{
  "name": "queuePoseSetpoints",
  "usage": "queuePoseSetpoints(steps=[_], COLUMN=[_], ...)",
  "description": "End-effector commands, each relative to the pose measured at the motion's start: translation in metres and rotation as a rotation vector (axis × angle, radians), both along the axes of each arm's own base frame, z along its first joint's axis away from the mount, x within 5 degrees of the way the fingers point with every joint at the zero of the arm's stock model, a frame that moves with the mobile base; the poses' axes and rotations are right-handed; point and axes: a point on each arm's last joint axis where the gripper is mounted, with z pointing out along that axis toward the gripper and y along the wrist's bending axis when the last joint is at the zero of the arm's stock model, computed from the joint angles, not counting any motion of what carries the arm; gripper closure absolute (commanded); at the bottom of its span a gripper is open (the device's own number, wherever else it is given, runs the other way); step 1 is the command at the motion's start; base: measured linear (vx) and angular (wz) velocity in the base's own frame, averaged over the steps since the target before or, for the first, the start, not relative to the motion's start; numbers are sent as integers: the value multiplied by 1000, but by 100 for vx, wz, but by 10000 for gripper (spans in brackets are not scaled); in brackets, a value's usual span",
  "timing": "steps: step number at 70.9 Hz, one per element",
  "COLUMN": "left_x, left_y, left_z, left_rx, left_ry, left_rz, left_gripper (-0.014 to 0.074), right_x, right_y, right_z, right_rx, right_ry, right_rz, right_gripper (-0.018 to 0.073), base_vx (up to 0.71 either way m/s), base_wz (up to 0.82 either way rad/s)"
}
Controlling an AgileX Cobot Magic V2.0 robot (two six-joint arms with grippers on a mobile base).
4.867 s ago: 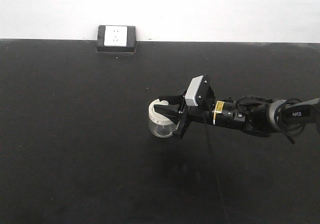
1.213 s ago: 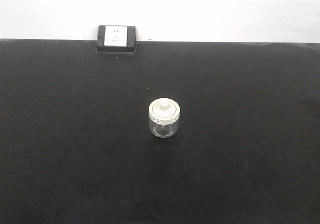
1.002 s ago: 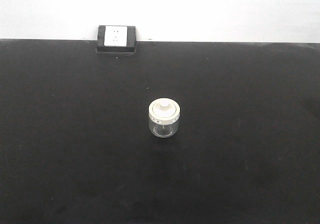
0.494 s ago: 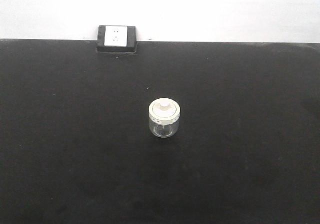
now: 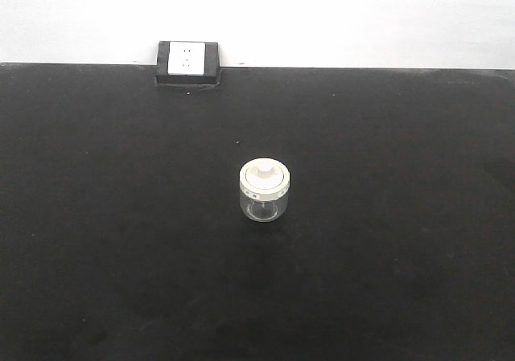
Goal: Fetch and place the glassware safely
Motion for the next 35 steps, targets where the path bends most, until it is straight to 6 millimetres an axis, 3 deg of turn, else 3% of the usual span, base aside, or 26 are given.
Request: queuePoseSetpoints(steps=[1, 35], left_x=[-1, 0], left_y=[0, 0], left_z=[-5, -6], left_rx=[-9, -9], left_ry=[-41, -27], left_rz=[-1, -1], left_gripper=[603, 603], right_x=[0, 0], right_y=[-2, -2], right_z=[9, 9], right_rx=[-49, -49], right_ry=[-28, -28], right_rz=[-28, -28], right_gripper=[562, 562], base_vx=[0, 0], base_wz=[0, 0])
